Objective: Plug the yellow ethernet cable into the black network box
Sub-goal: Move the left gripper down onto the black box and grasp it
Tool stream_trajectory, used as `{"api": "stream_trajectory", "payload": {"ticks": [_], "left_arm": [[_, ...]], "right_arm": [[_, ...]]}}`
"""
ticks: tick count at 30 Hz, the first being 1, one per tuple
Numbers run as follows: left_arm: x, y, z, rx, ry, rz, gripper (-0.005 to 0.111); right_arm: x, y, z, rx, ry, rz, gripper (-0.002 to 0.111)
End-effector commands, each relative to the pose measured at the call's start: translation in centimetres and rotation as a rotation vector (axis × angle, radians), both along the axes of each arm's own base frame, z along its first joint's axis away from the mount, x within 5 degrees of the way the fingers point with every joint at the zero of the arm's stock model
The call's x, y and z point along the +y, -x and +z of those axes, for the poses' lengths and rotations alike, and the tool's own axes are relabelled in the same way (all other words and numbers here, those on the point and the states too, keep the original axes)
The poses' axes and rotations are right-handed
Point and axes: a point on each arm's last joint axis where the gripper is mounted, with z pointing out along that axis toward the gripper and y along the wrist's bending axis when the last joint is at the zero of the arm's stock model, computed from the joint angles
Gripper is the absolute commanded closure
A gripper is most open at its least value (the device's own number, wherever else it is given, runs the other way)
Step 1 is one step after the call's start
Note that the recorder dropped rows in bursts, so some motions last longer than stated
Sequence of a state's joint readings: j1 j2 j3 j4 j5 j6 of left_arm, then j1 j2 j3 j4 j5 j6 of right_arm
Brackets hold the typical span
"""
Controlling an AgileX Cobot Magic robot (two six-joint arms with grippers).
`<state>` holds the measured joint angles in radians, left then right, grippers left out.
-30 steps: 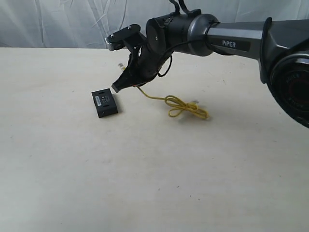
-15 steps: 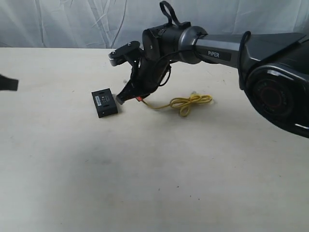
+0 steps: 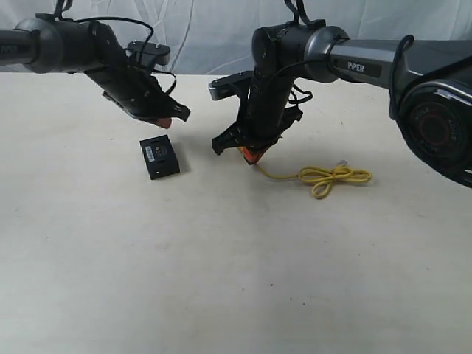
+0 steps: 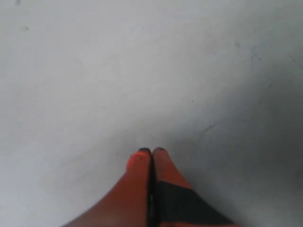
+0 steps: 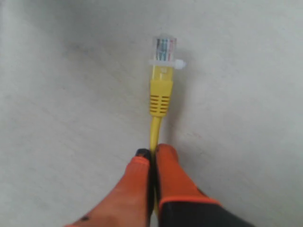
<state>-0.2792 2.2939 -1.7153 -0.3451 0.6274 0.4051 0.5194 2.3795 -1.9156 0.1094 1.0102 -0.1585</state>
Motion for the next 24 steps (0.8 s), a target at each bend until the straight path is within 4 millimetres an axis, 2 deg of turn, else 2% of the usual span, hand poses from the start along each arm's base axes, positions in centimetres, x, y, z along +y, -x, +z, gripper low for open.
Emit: {"api": "stream_trajectory", "payload": {"ticks": [1,5,9,11,17,21,24], "left_arm": [[-0.5,0.7,-1.0,0.099,-0.004,-0.028,0.107],[-0.5,2.3,0.3,0.211,-0.023,-0.152,0.107],[-0.6,3.7,0.7,0.336,-0.021,-0.224,0.107],[-0.7,4.0,1.4,0.343,0.002,-0.254,0.107],[-0.4,5.4,6.4,0.230,0.028,-0.254,0.107],[2.2,5.8,7.9,0.128,0.004,-0.134,0.107],[4.4,6.0,6.7,0.160,0.004,-0.076,0.107]], "right_arm": [[-0.6,-0.4,0.9,-0.018,0.000,-0.011,0.109],[-0.6,-0.3,0.8,-0.007,0.002,-0.012,0.109],[-0.8,0.0,0.8,0.019,0.020,0.018,0.109],[-0.9,0.1,0.8,0.038,0.030,0.024,0.109],[-1.0,0.5,1.5,0.056,0.040,0.044,0.109],[-0.9,1.0,3.0,0.055,0.036,0.088,0.109],[0.0,1.9,3.9,0.059,0.015,0.153,0.109]]}}
